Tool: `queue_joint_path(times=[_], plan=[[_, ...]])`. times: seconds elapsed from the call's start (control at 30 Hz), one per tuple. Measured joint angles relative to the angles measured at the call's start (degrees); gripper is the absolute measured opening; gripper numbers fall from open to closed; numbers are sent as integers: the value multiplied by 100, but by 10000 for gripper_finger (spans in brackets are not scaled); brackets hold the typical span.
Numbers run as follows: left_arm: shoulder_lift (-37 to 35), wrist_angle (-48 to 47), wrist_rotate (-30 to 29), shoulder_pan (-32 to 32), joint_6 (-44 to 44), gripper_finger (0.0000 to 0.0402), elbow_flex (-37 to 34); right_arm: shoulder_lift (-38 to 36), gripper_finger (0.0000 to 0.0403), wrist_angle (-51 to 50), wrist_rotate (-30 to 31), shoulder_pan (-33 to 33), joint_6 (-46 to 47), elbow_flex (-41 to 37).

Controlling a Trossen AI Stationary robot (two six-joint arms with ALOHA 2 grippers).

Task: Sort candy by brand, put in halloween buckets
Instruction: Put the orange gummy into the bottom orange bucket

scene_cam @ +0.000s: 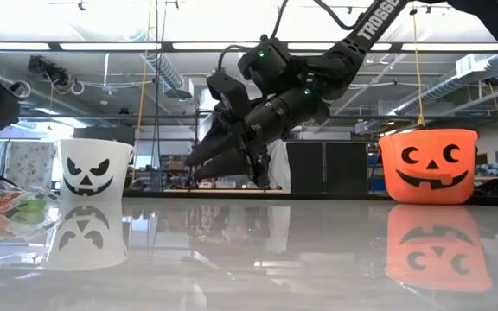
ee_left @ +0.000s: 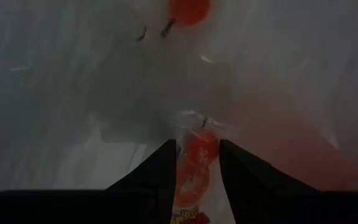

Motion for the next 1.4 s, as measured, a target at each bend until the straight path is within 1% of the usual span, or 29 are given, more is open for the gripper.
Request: queue_joint_path(times=[0.13, 0.27, 0.37, 0.47, 0.57, 0.67, 0.77, 0.83, 0.87, 0.93, 1.03, 1.17, 1.33, 1.4], plan=[[8, -130, 52, 0, -44, 127, 41, 0, 134, -3, -20, 45, 50, 0], [8, -193, -14, 0, -149, 127, 69, 0, 134, 0, -16, 75, 91, 0], [8, -222, -197, 0, -275, 127, 71, 0, 134, 0, -13, 77, 97, 0], [8, -379, -513, 0, -307, 126, 73, 0, 134, 2, 29, 79, 119, 0], [8, -535, -762, 0, -294, 119, 73, 0, 133, 4, 42, 83, 197, 0], [8, -519, -851, 0, -295, 92, 73, 0, 133, 4, 45, 111, 248, 0], [8, -502, -892, 0, -308, 52, 100, 0, 133, 4, 45, 163, 285, -1], [8, -517, -1021, 0, -310, 21, 168, 0, 133, 4, 51, 198, 305, 0], [8, -517, -1102, 0, -312, 11, 215, 0, 133, 6, 61, 216, 307, 0], [8, -539, -1286, 0, -312, 7, 333, 0, 133, 6, 81, 245, 313, 0], [8, -783, -1511, 0, -314, 8, 596, 0, 133, 8, 111, 275, 406, 0], [8, -1445, -1658, 0, -316, 4, 1148, 0, 133, 11, 109, 284, 425, 0], [8, -2290, -1727, 0, -282, 3, 2216, 0, 133, 12, 107, 282, 483, 0], [8, -2461, -1609, -11, -81, 2, 2746, 0, 133, 13, 107, 282, 540, 0]])
